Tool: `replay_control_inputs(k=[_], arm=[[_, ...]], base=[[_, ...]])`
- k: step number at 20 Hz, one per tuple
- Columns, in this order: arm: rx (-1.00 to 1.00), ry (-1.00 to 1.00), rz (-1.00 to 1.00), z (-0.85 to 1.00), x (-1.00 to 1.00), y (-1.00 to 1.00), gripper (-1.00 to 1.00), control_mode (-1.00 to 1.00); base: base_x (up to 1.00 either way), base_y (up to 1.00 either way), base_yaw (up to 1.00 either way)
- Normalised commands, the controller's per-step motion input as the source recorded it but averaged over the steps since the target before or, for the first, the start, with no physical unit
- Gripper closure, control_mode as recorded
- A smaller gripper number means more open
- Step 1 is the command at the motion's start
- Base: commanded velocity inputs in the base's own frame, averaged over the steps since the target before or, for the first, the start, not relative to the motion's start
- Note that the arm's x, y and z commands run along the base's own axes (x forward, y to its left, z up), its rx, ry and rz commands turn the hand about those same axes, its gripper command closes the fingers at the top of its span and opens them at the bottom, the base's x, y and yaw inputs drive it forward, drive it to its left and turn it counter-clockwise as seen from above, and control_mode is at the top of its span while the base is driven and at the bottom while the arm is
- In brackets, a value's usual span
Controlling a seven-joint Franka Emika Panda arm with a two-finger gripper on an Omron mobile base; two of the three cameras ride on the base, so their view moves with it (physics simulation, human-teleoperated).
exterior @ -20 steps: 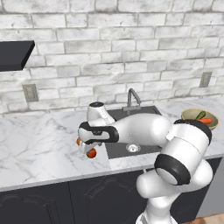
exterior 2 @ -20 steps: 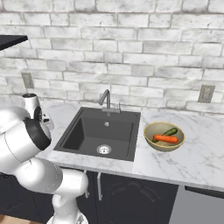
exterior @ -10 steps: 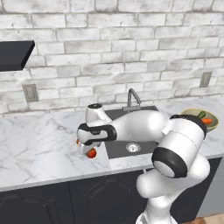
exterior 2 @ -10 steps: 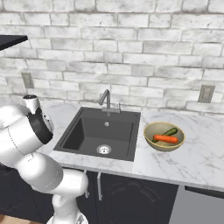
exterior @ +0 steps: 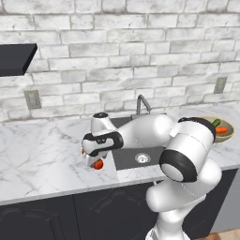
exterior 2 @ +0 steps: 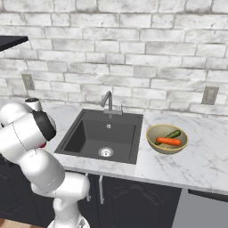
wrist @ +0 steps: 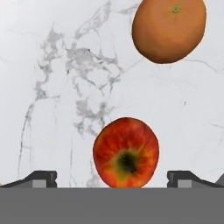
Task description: There is a mixed pile of frozen fruits and vegetables on the counter. Locate all the frozen vegetables and place the items in a bowl on the counter. Take all the frozen fruits and defrost them in a running sink.
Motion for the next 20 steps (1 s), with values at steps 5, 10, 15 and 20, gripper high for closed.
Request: replay_control_inputs(k=[5, 10, 15, 20], arm=[[0.00, 0.01, 0.00, -0.13, 0.13, 0.02, -1.00, -1.00], [0.00, 0.01, 0.00, -0.15, 0.09, 0.08, -1.00, -1.00], [0.00, 0.02, 0.00, -0.12, 0.05, 0.09, -1.00, -1.00], [0.00, 0.03, 0.00, -0.12, 0.03, 0.02, -1.00, -1.00]], base=[[0.00, 0.00, 0.00], [0.00, 0.00, 0.00], [0.00, 0.00, 0.00], [0.00, 0.00, 0.00]])
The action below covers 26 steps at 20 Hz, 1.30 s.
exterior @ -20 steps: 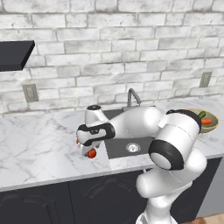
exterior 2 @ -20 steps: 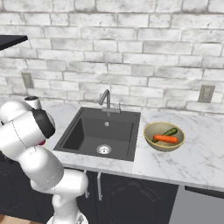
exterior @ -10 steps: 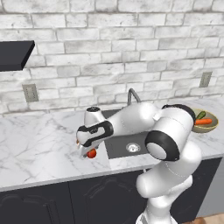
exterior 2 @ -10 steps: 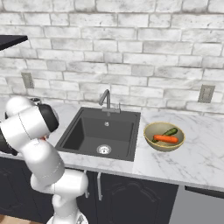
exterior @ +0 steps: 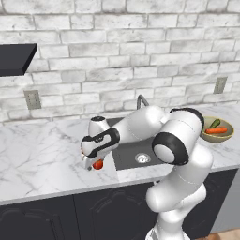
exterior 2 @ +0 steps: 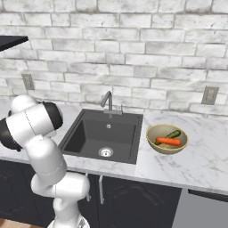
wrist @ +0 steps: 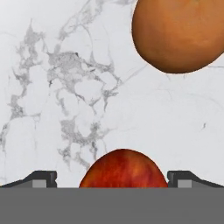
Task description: There is a mixed pile of frozen fruits and vegetables on the counter. Locate all the frozen vegetables and place the items in a bowl on the counter. Take all the frozen fruits and defrost them in a running sink.
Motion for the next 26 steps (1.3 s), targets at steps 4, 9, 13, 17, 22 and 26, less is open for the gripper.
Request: replay_control_inputs(k=[4, 9, 13, 17, 22, 26], arm=[[0.00, 0.02, 0.00, -0.15, 0.01, 0.00, -1.00, -1.00], [0.00, 0.02, 0.00, -0.18, 0.00, 0.00, -1.00, -1.00], [0.00, 0.03, 0.00, -0.27, 0.00, 0.00, 1.00, -1.00], [-0.02, 0.03, 0.00, -0.26, -0.02, 0.00, 1.00, -1.00], [-0.04, 0.00, 0.02, -0.07, -0.06, -0.02, 1.00, -1.00], [-0.03, -0.08, 0.01, 0.21, -0.22, -0.28, 1.00, -1.00]], base=[[0.00, 0.00, 0.00], [0.00, 0.00, 0.00], [0.00, 0.00, 0.00], [0.00, 0.00, 0.00], [0.00, 0.00, 0.00], [0.00, 0.00, 0.00]])
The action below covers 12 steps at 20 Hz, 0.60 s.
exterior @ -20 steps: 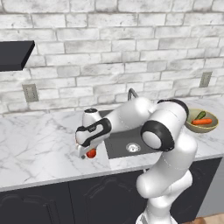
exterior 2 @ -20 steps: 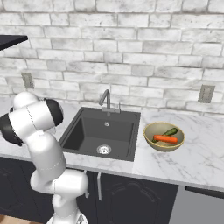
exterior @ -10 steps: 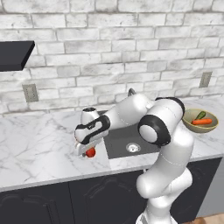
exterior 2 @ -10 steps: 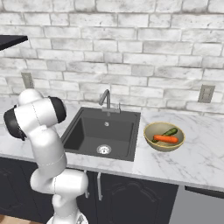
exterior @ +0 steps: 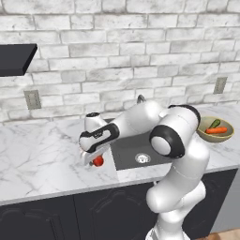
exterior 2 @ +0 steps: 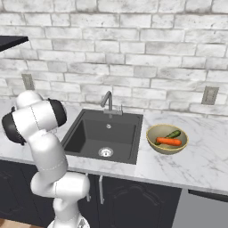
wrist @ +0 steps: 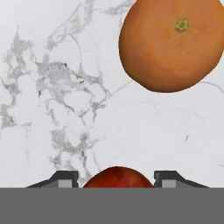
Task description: There is a mixed pile of frozen fruits and vegetables on the counter. Locate all the frozen vegetables and place the items in a bowl on the counter. Take all the frozen fruits and defrost them in a running sink.
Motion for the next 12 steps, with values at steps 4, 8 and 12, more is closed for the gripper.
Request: replay_control_inputs(k=[4, 8, 12], arm=[[-0.03, -0.05, 0.00, 0.42, -0.07, -0.42, 1.00, -1.00], [-0.03, -0.05, 0.00, 0.34, 0.00, -0.53, 1.00, -1.00], [-0.01, -0.03, 0.00, 0.23, 0.00, -0.57, 1.00, -1.00]], base=[[0.00, 0.00, 0.00], [0.00, 0.00, 0.00], [0.00, 0.00, 0.00]])
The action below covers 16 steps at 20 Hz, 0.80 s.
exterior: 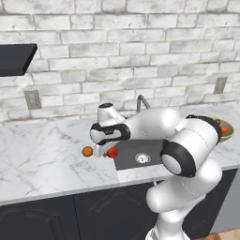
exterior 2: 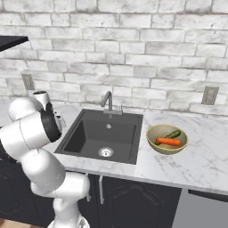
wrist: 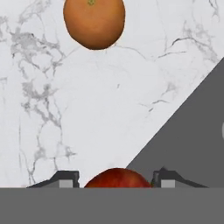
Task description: There is a mixed pile of frozen fruits and vegetables on the counter. Locate all the frozen vegetables and place the items in a bowl on the counter. Take all the frozen fruits and defrost them in a running sink.
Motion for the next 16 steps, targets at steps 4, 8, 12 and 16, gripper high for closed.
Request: replay_control_inputs(k=[4, 8, 12, 16], arm=[[0.00, -0.03, 0.00, 0.07, 0.00, -0.57, 1.00, -1.00], [0.00, 0.00, 0.00, 0.00, 0.00, -0.58, 1.00, -1.00], [0.00, 0.00, 0.00, 0.00, 0.00, -0.57, 1.00, -1.00], [0.00, 0.00, -0.02, 0.01, 0.03, -0.49, 1.00, -1.00]], base=[[0.00, 0.00, 0.00], [0.00, 0.00, 0.00], [0.00, 0.00, 0.00], [0.00, 0.00, 0.00]])
